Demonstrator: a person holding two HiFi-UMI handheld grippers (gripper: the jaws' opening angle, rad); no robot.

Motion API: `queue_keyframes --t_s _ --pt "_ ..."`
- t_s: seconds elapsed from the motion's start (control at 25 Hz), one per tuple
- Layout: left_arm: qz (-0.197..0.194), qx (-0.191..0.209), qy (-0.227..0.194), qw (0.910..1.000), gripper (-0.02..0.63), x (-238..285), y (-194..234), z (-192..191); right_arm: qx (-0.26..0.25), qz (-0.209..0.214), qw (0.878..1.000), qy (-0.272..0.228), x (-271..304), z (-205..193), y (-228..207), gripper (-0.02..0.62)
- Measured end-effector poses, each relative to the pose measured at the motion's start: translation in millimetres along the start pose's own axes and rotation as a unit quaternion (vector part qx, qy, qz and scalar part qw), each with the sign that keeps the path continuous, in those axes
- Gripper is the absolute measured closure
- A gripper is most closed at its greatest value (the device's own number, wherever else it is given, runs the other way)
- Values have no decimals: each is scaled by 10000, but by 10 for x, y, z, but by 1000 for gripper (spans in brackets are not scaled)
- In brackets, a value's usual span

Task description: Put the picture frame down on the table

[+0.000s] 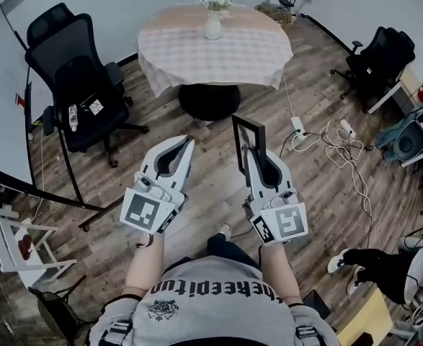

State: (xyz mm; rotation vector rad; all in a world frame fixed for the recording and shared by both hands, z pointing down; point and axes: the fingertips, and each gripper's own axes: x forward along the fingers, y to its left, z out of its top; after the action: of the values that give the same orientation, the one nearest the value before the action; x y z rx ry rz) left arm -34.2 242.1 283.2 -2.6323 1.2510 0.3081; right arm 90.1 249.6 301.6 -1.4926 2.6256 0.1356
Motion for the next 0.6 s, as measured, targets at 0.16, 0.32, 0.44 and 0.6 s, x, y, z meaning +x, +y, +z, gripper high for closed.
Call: queue_keyframes --t_s 0.16,0.32,0.44,0.6 --pt "152 45 -34 9999 589 336 16 -68 60 168 9998 -75 157 -18 -319 549" --pt "272 90 -69 9996 589 591 33 -131 83 282 9995 -147 271 -42 -576 549" --pt "311 159 -32 9994 589 743 25 -201 124 331 9992 -161 340 -93 -735 549" --pt "325 171 61 9993 589 901 37 -295 216 358 9990 -138 413 -164 -864 549"
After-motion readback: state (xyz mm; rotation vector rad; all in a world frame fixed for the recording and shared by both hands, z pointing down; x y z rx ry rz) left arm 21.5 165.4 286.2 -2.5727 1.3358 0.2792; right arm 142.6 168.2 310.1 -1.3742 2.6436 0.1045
